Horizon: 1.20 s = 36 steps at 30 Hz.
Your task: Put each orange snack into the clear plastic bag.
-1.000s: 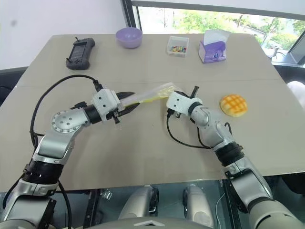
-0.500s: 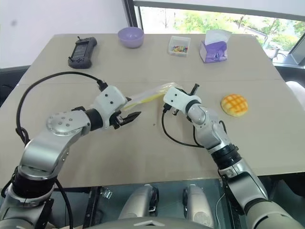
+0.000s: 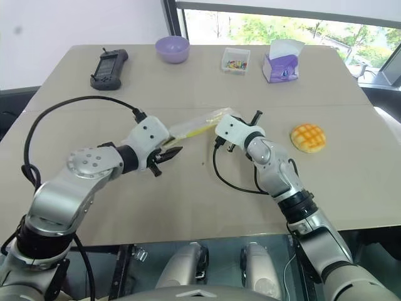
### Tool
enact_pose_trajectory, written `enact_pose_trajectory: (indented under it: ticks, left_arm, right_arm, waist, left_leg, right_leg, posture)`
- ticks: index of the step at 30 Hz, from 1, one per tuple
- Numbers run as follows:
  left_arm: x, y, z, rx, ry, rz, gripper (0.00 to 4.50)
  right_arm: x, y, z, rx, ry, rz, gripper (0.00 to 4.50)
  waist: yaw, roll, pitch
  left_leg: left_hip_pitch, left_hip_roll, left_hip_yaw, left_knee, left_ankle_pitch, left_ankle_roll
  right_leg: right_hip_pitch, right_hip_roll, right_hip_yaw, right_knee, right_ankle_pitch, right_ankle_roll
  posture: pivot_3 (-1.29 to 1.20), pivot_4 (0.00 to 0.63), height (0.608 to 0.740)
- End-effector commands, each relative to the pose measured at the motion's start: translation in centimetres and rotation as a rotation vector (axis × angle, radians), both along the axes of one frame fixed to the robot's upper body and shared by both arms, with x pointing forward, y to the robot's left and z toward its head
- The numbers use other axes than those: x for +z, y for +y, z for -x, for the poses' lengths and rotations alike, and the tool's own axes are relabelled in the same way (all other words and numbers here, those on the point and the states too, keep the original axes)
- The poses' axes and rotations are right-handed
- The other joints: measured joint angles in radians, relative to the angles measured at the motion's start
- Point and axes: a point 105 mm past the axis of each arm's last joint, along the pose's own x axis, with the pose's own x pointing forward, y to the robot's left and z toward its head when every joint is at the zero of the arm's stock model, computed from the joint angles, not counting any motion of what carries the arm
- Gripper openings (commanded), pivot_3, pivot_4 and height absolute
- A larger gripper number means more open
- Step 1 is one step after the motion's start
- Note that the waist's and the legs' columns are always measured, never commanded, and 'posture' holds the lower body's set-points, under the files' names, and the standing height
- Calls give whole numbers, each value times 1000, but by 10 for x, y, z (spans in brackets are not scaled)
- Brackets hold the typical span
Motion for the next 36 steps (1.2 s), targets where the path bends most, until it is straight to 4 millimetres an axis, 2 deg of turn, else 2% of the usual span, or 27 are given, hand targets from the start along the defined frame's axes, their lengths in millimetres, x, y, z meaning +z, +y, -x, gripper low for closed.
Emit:
enact_pose_trajectory:
  ticks: [1, 6, 8, 9, 11, 12, 13, 17, 20, 23, 27, 31, 32, 34, 36]
  left_arm:
    - [5, -2, -7, -16, -59, -20, 107]
    - [0, -1, -16, -30, -92, -52, 107]
    - [3, -3, -21, -58, -143, -55, 0]
    - [3, -3, -24, -64, -160, -49, 0]
    - [4, -2, -28, -74, -185, -44, 0]
    - [6, -2, -31, -84, -201, -42, 0]
    - [6, -2, -33, -91, -214, -45, 0]
    - [6, -4, -41, -108, -235, -56, 0]
    - [6, -5, -47, -126, -249, -72, 0]
    - [6, -6, -51, -136, -250, -78, 0]
    - [6, -11, -53, -151, -247, -81, 0]
    - [7, -15, -54, -163, -246, -80, 0]
    - [7, -16, -54, -165, -246, -80, 0]
    - [8, -16, -55, -159, -236, -61, 0]
    - [8, -13, -56, -150, -234, -63, 0]
  right_arm:
    - [17, 5, 6, 35, -57, -20, 0]
    - [16, 2, 5, 47, -44, -22, 0]
    - [10, -1, 6, 71, 30, -36, 633]
    - [7, -5, 6, 74, 53, -41, 772]
    - [7, -10, 5, 67, 63, -56, 1615]
    - [9, -14, 5, 66, 62, -82, 2200]
    - [10, -18, 6, 72, 66, -102, 2544]
    - [9, -35, 18, 122, 114, -105, 2544]
    - [7, -50, 30, 126, 183, -142, 1596]
    - [16, -52, 41, 155, 222, -235, 125]
    - [31, -29, 55, 261, 279, -380, 23]
    - [38, -16, 52, 276, 269, -404, 23]
    - [42, -16, 49, 264, 255, -414, 23]
    - [47, -31, 35, 178, 210, -420, 23]
    - [38, -49, 25, 108, 183, -346, 23]
  waist:
    - [0, 0, 0]
    - [0, 0, 0]
    - [1, 0, 0]
    - [3, 0, 0]
    - [2, 0, 0]
    - [2, 0, 0]
    - [2, 0, 0]
    - [6, 0, 0]
    - [8, 0, 0]
    - [2, 0, 0]
    - [-1, 0, 0]
    - [2, 0, 0]
    - [2, 0, 0]
    - [3, 0, 0]
    - [7, 0, 0]
  left_leg:
    - [0, 0, 0, 0, 0, 0]
    - [0, 0, 0, 0, 0, 0]
    - [0, 0, 0, 0, 0, 0]
    - [0, 0, 0, 0, 0, 0]
    - [0, 0, 0, 0, 0, 0]
    - [0, 0, 0, 0, 0, 0]
    - [-1, 0, 0, 0, 0, 0]
    - [-1, 0, 0, 0, 0, 1]
    - [-1, -1, 0, 0, -1, 2]
    - [-1, 0, 1, 0, -2, 4]
    - [0, 1, 0, 1, -3, 6]
    - [-1, 0, 0, 4, -4, 6]
    - [-1, 0, 0, 4, -4, 6]
    - [-2, 0, 0, 6, -4, 7]
    - [-2, 0, 0, 6, -4, 7]
  right_leg:
    - [0, 0, 0, 0, 0, 0]
    - [0, 0, 0, 0, 0, 0]
    - [0, 0, 0, 0, 0, 0]
    - [0, 0, 0, 0, 0, 0]
    - [0, 0, 0, 0, 0, 0]
    - [0, -1, 0, 0, 0, 0]
    - [0, -1, -1, -1, 0, 0]
    - [0, -1, -1, -1, 0, 0]
    - [0, -1, -1, -1, 0, 0]
    - [0, -1, 0, -1, 0, 0]
    - [0, 1, 0, 1, 0, 0]
    - [0, 1, -1, 1, 0, 0]
    - [0, 0, -1, 1, 0, 0]
    - [0, 0, -1, 1, 0, 0]
    - [1, 0, -1, 1, 0, 0]
  posture:
    - [0, 150, 740]
    - [0, 150, 740]
    - [0, 150, 740]
    - [0, 150, 740]
    - [0, 150, 740]
    - [0, 150, 740]
    - [0, 150, 740]
    - [0, 150, 740]
    - [0, 150, 740]
    - [0, 150, 740]
    - [0, 150, 740]
    - [0, 150, 740]
    - [0, 150, 740]
    - [0, 150, 740]
    - [0, 150, 740]
